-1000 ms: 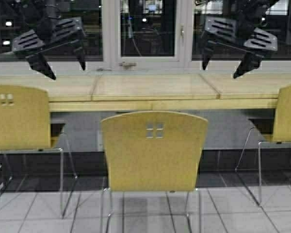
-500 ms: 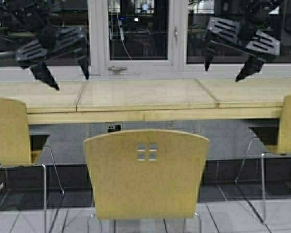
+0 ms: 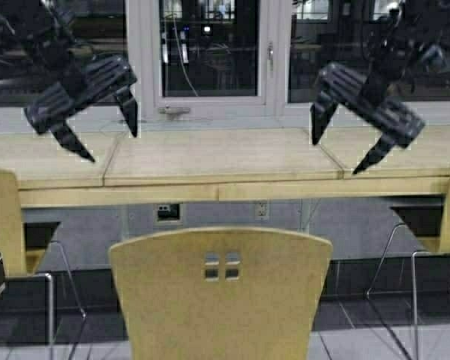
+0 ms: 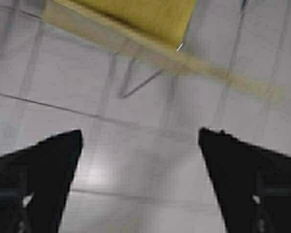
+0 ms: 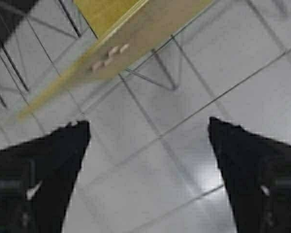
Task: Push the chairs under the table
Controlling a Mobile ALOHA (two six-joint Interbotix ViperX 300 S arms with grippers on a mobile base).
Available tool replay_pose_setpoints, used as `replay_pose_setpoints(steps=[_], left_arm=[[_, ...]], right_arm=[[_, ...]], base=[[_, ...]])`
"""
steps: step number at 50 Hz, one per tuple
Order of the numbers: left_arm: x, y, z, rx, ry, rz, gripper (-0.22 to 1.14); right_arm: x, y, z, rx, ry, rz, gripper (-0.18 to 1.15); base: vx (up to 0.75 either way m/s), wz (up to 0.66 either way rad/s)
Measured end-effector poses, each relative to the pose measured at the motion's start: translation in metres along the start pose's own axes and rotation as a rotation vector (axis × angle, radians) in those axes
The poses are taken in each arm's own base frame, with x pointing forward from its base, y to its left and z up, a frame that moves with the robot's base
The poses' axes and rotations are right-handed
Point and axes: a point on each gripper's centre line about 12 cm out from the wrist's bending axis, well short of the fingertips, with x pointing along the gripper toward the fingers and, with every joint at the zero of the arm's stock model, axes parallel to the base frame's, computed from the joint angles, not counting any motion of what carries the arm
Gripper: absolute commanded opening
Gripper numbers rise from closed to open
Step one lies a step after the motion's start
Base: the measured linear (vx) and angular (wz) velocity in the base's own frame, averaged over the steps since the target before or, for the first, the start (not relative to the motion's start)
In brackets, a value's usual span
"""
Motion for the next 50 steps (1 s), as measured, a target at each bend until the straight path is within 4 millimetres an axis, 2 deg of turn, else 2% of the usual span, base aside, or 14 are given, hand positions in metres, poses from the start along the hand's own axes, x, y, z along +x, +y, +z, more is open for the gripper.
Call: replay_pose_setpoints(steps=[8,12,18,23,31,39,50], left_arm=[[0.015,0.033,-0.038,-0.559,0.003,0.107,1.02],[0.023,0.043,-0.051,-0.700,0.001,0.161,1.02],[0.030,0.032,-0.059,-0.680,0.017,0.156,1.02],[0.034,0.028,-0.062,-0.671,0.025,0.154,1.02],[0.045,0.031,-0.064,-0.679,0.030,0.181,1.02],[0.065,0.042,-0.072,-0.680,0.046,0.242,1.02],[0.097,0.047,-0.077,-0.681,0.059,0.286,1.02]], right_arm=[[0.014,-0.003,-0.025,0.289,-0.039,0.025,1.04],[0.022,-0.002,-0.034,0.400,-0.066,0.025,1.04],[0.031,0.005,-0.046,0.428,-0.058,0.023,1.04],[0.040,-0.002,-0.046,0.461,-0.061,-0.007,1.04],[0.057,-0.017,-0.053,0.490,-0.057,-0.072,1.04],[0.080,-0.026,-0.058,0.494,-0.051,-0.123,1.04],[0.115,-0.026,-0.060,0.499,-0.048,-0.153,1.04]], base=[[0.19,-0.02],[0.17,0.03],[0.13,0.05],[0.09,0.04],[0.06,0.01],[0.02,0.01],[-0.01,0.00]])
